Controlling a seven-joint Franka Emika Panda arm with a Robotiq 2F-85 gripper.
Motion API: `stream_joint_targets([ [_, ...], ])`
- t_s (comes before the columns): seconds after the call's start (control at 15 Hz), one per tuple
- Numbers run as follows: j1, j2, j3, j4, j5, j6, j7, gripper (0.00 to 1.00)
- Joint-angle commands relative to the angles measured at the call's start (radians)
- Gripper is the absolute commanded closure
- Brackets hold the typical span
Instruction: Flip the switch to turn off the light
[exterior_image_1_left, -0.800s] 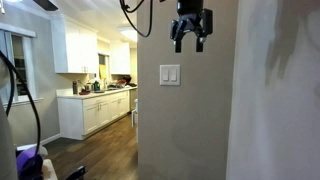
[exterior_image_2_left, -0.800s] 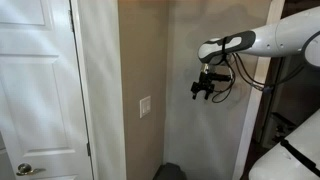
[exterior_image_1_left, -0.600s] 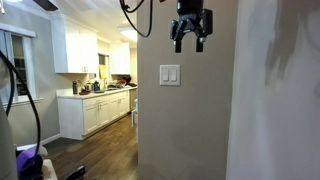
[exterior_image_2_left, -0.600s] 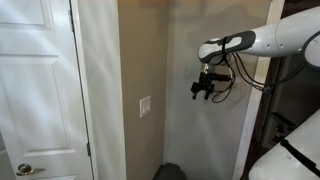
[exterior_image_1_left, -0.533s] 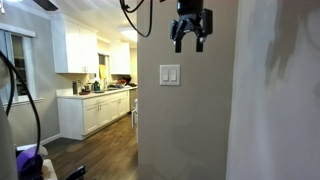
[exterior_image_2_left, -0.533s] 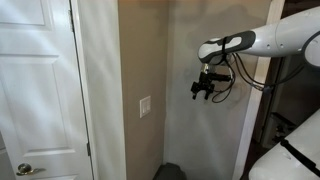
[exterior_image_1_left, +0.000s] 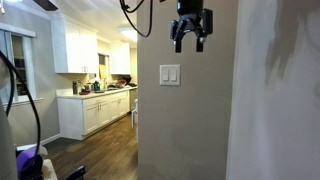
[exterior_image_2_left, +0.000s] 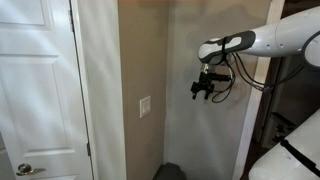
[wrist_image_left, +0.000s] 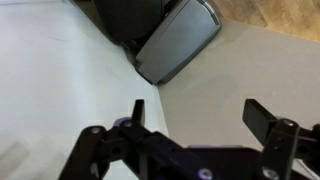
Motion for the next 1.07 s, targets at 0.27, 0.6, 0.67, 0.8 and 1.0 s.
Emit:
stream_joint_targets([
  [0.27,0.017,0.125,0.051,0.029,0.027,0.192,-0.048,0.03],
  [0.6,0.056,0.228,0.068,0.052,0.105,0.303,-0.158,0.44],
  [0.67,0.061,0.243,0.070,0.060,0.135,0.320,-0.192,0.50],
  [0.8,0.067,0.266,0.073,0.070,0.201,0.367,-0.267,0.64],
  [1.0,0.071,0.299,0.085,0.085,0.303,0.416,-0.385,0.82],
])
